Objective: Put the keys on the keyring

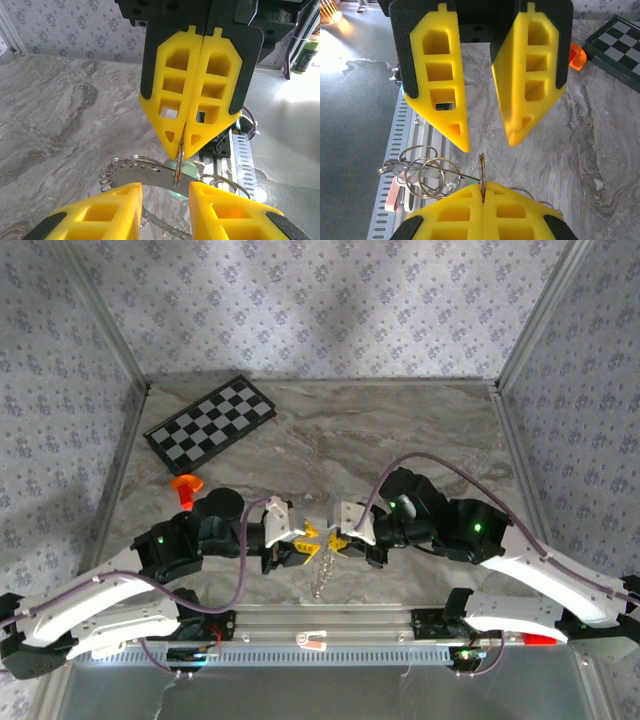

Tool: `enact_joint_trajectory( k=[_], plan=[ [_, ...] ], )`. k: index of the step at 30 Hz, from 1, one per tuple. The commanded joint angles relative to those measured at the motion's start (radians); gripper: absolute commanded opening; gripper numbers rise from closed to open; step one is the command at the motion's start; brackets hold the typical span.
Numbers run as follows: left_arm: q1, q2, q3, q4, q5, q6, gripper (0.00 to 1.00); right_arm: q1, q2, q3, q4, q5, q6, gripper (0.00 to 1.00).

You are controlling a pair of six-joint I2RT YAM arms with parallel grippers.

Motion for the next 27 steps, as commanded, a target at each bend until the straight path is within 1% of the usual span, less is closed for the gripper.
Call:
enact_joint_trajectory(
  k=[1, 6, 9, 12, 19, 27],
  plan=[
    [0.002, 0.008, 0.027, 0.053, 0.038, 0.001, 0.3, 0.01, 0.004, 0.032, 0.006, 0.004, -0.02, 0.0],
    [0.002, 0.023, 0.025, 0.075, 0.046, -0.003, 0.29, 0.015, 0.008, 0.033, 0.011, 0.001, -0.024, 0.0],
    [0.002, 0.028, 0.026, 0.081, 0.046, -0.005, 0.2, 0.017, 0.008, 0.032, 0.012, 0.004, -0.023, 0.0],
    [0.002, 0.029, 0.027, 0.079, 0.044, -0.002, 0.17, 0.021, 0.008, 0.032, 0.017, -0.001, -0.021, 0.0],
    [0.001, 0.03, 0.026, 0.074, 0.04, -0.007, 0.18, 0.028, 0.006, 0.024, 0.036, 0.001, -0.016, 0.0],
    [0.002, 0.045, 0.038, 0.047, -0.002, -0.016, 0.2, 0.033, -0.005, 0.015, 0.069, -0.001, -0.01, 0.0]
  ],
)
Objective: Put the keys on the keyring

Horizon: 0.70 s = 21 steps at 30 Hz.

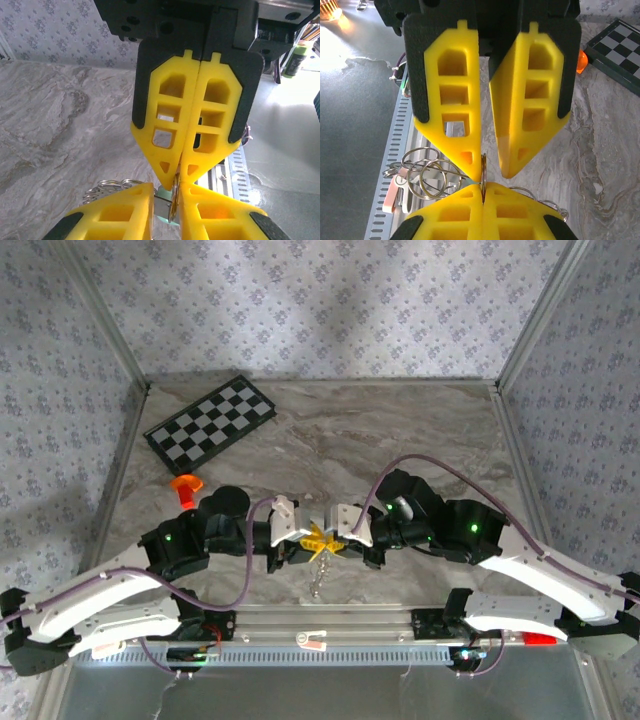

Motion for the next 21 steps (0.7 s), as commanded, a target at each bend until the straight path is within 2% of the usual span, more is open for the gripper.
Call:
enact_joint_trajectory(
  k=[1, 3, 8, 16, 21],
  plan=[
    [0.002, 0.007, 0.035, 0.002, -0.03, -0.009, 0.2, 0.011, -0.013, 0.015, 0.056, -0.018, -0.007, 0.0],
    [0.002, 0.008, 0.036, 0.003, -0.03, -0.01, 0.19, 0.012, -0.015, 0.015, 0.059, -0.02, -0.007, 0.0],
    [0.002, 0.0, 0.032, 0.012, -0.031, -0.01, 0.0, 0.013, -0.014, 0.015, 0.059, -0.021, -0.005, 0.0],
    [0.002, -0.024, 0.025, 0.036, -0.013, -0.004, 0.0, 0.016, -0.023, 0.015, 0.071, -0.023, -0.001, 0.0],
    [0.002, -0.033, 0.022, 0.062, 0.03, 0.002, 0.0, 0.015, -0.041, -0.037, 0.1, -0.025, 0.03, 0.23]
  ],
)
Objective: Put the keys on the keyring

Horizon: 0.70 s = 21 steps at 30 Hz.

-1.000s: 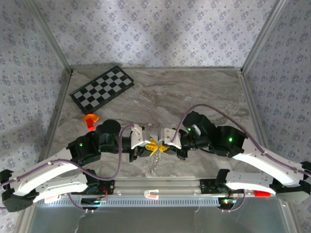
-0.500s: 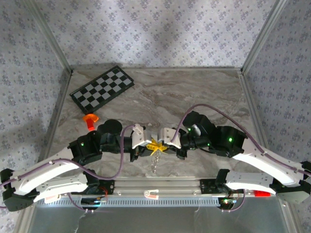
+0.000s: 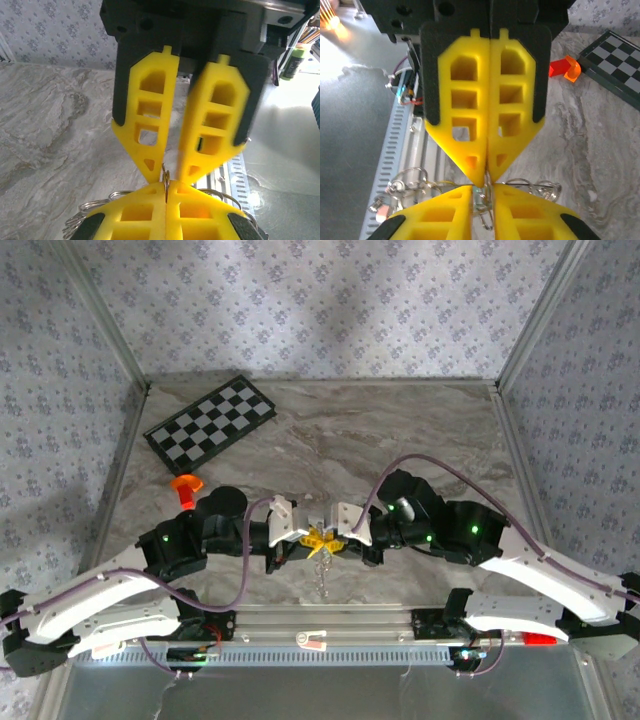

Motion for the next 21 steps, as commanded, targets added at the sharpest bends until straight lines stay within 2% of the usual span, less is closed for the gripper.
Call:
enact_joint_trajectory(
  k=[1, 9, 21],
  plan=[
    [0.002, -0.021, 0.019, 0.067, 0.03, 0.008, 0.0, 0.009, -0.034, -0.022, 0.05, -0.031, 0.019, 0.25],
    [0.002, -0.039, 0.013, 0.093, 0.072, 0.015, 0.0, -0.025, -0.126, -0.093, 0.132, -0.094, 0.081, 0.26],
    [0.001, -0.058, 0.007, 0.121, 0.11, 0.004, 0.0, -0.046, -0.132, -0.111, 0.149, -0.094, 0.082, 0.23]
  ],
)
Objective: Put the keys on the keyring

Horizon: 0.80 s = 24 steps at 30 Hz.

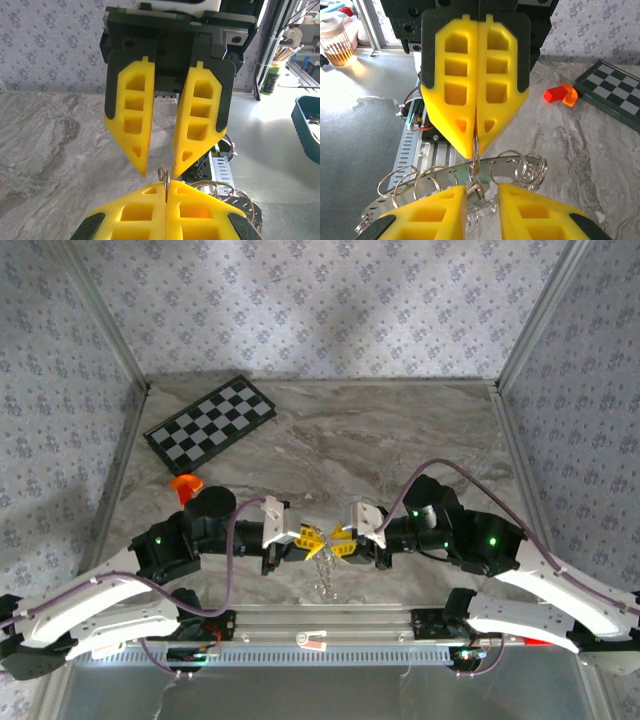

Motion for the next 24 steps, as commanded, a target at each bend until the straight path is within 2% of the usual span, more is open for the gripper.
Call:
enact_joint_trajectory(
  k=[1, 24],
  plan=[
    [0.002, -0.02, 0.005, 0.069, 0.037, 0.003, 0.0, -0.006, -0.007, -0.005, 0.027, -0.015, 0.021, 0.22],
    [0.001, -0.038, -0.015, 0.07, 0.021, -0.002, 0.0, -0.011, -0.004, -0.037, 0.051, -0.02, 0.025, 0.0]
  ],
)
